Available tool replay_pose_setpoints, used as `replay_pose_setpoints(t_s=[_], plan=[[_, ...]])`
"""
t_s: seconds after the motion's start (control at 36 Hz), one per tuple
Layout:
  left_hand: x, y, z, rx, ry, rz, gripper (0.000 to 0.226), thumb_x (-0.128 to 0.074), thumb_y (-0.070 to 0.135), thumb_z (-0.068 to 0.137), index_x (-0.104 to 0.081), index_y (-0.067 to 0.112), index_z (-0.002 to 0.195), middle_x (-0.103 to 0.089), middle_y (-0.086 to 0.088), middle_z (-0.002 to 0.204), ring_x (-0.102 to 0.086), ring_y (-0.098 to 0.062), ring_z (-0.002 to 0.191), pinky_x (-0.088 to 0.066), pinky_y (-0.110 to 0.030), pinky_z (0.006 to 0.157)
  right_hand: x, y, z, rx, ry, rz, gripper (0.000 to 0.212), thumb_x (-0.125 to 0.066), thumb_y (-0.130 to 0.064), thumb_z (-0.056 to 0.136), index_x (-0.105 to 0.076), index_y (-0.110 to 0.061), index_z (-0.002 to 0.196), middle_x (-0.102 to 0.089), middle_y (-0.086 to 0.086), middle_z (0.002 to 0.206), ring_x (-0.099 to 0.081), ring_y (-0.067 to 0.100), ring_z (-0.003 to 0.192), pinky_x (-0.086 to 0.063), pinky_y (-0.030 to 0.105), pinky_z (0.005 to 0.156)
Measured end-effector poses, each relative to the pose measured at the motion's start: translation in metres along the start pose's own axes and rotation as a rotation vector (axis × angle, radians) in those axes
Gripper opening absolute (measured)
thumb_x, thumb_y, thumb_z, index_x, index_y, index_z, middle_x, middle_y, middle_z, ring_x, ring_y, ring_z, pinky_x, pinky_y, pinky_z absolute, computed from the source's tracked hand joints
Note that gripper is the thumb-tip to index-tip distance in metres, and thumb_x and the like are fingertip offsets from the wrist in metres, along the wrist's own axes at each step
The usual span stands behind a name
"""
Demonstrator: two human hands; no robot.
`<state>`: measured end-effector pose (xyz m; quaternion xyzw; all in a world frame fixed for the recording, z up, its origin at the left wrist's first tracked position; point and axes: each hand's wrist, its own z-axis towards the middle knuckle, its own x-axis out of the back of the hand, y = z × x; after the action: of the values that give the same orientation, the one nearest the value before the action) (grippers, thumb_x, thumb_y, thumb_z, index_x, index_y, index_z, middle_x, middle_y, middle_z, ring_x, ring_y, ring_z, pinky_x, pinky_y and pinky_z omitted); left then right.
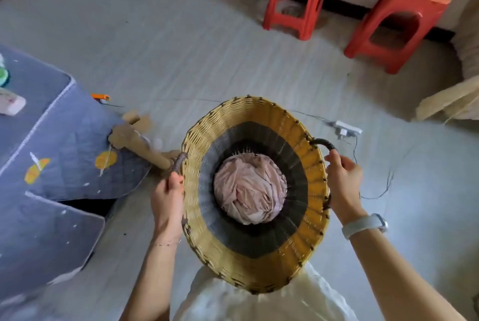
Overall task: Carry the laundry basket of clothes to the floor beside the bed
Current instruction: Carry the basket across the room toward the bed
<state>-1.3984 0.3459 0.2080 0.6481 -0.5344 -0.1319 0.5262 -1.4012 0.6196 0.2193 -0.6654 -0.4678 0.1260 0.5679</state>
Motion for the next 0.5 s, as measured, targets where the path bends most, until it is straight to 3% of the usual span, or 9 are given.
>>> replay_pose_setpoints(t_s=[0.08, 0.17, 0.22, 0.31, 0.36, 0.42, 0.5], plan=[[-0.013, 0.026, 0.021, 0.014, 0.029, -0.026, 0.024, -0.042, 0.025, 0.092, -0.058, 0.009, 0.086, -0.062, -0.036, 0.108, -0.056, -0.045, 0.076, -0.046, -0.044, 0.070, -0.023, -0.028, 0.039, 0.016, -0.042, -0.012, 0.046, -0.045, -0.031, 0.089, -0.059, 0.013, 0.093, -0.048, 0.011, 0.073, -0.041, 0.023, 0.067, -0.035, 0.035, 0.063], [-0.021, 0.041, 0.051, 0.037, 0.054, -0.071, 0.024, -0.041, 0.025, 0.093, -0.058, 0.009, 0.089, -0.061, -0.016, 0.080, -0.047, -0.016, 0.059, -0.038, -0.029, 0.057, -0.054, -0.054, 0.072, 0.036, -0.064, -0.034, 0.046, -0.046, -0.032, 0.087, -0.059, 0.011, 0.091, -0.047, 0.011, 0.071, -0.040, 0.025, 0.065, -0.034, 0.035, 0.061], [-0.026, 0.050, 0.073, 0.063, 0.074, -0.106, 0.025, -0.041, 0.025, 0.094, -0.059, 0.008, 0.093, -0.053, -0.004, 0.070, -0.045, -0.014, 0.058, -0.036, -0.025, 0.054, -0.077, -0.069, 0.092, 0.052, -0.091, -0.045, 0.043, -0.046, -0.032, 0.088, -0.059, 0.008, 0.085, -0.048, 0.010, 0.068, -0.040, 0.024, 0.063, -0.035, 0.034, 0.059], [-0.030, 0.062, 0.110, 0.097, 0.115, -0.120, 0.027, -0.040, 0.026, 0.094, -0.059, 0.007, 0.096, -0.053, -0.003, 0.069, -0.047, -0.015, 0.059, -0.040, -0.019, 0.051, -0.118, -0.093, 0.117, 0.069, -0.135, -0.070, 0.031, -0.044, -0.034, 0.090, -0.061, -0.010, 0.080, -0.049, 0.004, 0.064, -0.042, 0.016, 0.058, -0.035, 0.030, 0.055], [-0.030, 0.069, 0.139, 0.086, 0.134, -0.107, 0.030, -0.039, 0.027, 0.094, -0.060, 0.005, 0.095, -0.061, -0.020, 0.077, -0.055, -0.032, 0.068, -0.044, -0.027, 0.060, -0.148, -0.108, 0.137, 0.082, -0.145, -0.076, 0.030, -0.044, -0.034, 0.090, -0.062, -0.010, 0.084, -0.050, 0.001, 0.062, -0.042, 0.015, 0.055, -0.036, 0.029, 0.054], [-0.027, 0.079, 0.169, 0.096, 0.169, -0.098, 0.028, -0.039, 0.028, 0.094, -0.058, 0.009, 0.089, -0.062, -0.036, 0.102, -0.056, -0.047, 0.085, -0.042, -0.040, 0.072, -0.180, -0.123, 0.157, 0.096, -0.147, -0.086, 0.031, -0.044, -0.032, 0.091, -0.063, -0.008, 0.087, -0.052, -0.002, 0.064, -0.043, 0.014, 0.055, -0.036, 0.025, 0.053], [-0.023, 0.099, 0.220, 0.112, 0.178, -0.090, 0.026, -0.039, 0.030, 0.094, -0.056, 0.013, 0.083, -0.063, -0.026, 0.100, -0.056, -0.034, 0.091, -0.042, -0.040, 0.081, -0.231, -0.149, 0.186, 0.110, -0.151, -0.107, 0.031, -0.043, -0.032, 0.091, -0.064, -0.009, 0.087, -0.052, -0.001, 0.064, -0.045, 0.014, 0.058, -0.038, 0.026, 0.056]])
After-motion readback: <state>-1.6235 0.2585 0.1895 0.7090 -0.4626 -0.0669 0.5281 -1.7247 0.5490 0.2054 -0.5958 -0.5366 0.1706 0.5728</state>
